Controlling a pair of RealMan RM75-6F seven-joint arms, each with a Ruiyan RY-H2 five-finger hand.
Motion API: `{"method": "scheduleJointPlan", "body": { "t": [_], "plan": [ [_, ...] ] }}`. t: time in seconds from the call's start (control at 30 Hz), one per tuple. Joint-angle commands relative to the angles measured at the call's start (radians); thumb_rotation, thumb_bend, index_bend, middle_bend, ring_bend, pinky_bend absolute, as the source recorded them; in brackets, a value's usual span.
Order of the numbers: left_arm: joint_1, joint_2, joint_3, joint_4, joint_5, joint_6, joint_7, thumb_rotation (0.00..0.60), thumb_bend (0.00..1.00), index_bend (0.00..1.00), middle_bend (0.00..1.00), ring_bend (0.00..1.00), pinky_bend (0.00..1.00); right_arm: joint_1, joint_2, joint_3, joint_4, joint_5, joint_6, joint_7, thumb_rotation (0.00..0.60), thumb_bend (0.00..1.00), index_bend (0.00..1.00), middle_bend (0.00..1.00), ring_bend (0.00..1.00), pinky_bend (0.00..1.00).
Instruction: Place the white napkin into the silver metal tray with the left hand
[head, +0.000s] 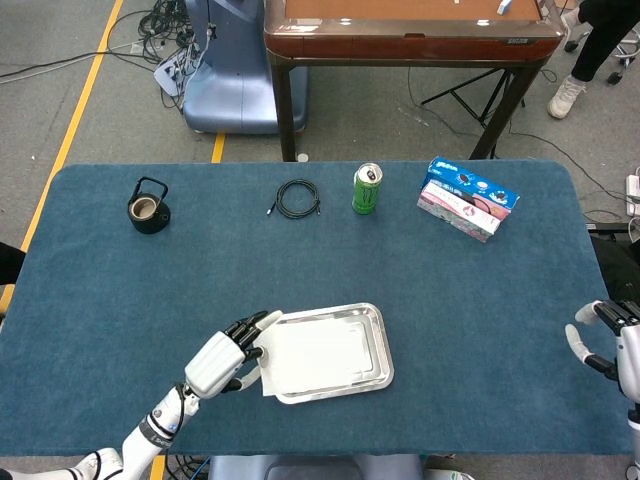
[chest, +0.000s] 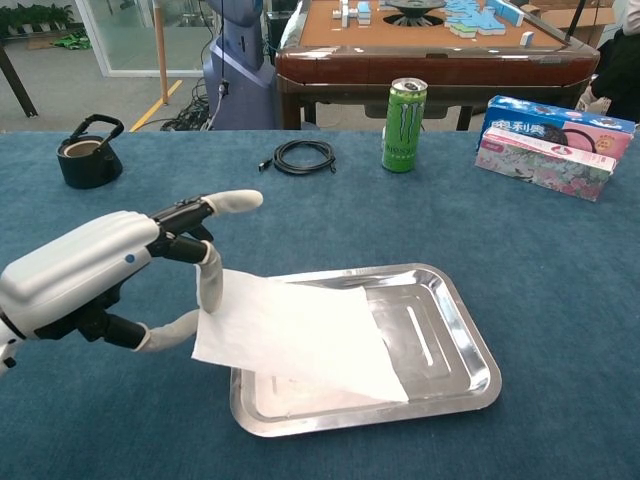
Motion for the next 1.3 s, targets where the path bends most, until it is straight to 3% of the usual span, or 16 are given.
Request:
{"method": "scheduleJointPlan", "body": {
  "t": [0.03,0.53,0.63,0.73,0.9,1.3],
  "plan": [
    [-0.003,-0.009,0.001,0.009,-0.004,-0.008,-0.004,0.6,0.46,0.62,0.05,0.0,0.2,-0.004,0.003,0.002,-0.003,-0.002,0.007,0.005,0.6,0.32,0.55,0.59,0.48,0.66],
    [-0.024,-0.056,0.006,0.08,-0.023,-0.056,-0.02,0.6,0.44,0.59,0.05,0.0,0.2,-0.012,0.012,0.006,-0.007,-0.008,0.023,0.026,0.6,0.32,0.55,0.59,0.48,0.66],
    [-0.02,-0.066,0.001,0.088,-0.033,-0.057,-0.006,0.6,0.44,0.54,0.05,0.0,0.2,-0.013,0.012,0.006,-0.006,-0.008,0.023,0.028,0.6,0.32,0.55,0.59,0.48,0.66],
    [-0.015,-0.076,-0.003,0.088,-0.042,-0.054,0.012,0.6,0.44,0.42,0.05,0.0,0.2,-0.012,0.013,0.006,-0.006,-0.008,0.021,0.031,0.6,0.33,0.55,0.59,0.48,0.66],
    [-0.01,-0.084,-0.007,0.079,-0.055,-0.059,0.036,0.6,0.27,0.24,0.05,0.0,0.2,-0.014,0.014,0.006,-0.007,-0.01,0.023,0.036,0.6,0.32,0.55,0.59,0.48,0.66],
    [-0.009,-0.094,-0.012,0.058,-0.084,-0.093,0.077,0.6,0.16,0.2,0.05,0.0,0.2,-0.015,0.016,0.009,-0.005,-0.007,0.023,0.044,0.6,0.32,0.55,0.59,0.48,0.66]
  ]
}}
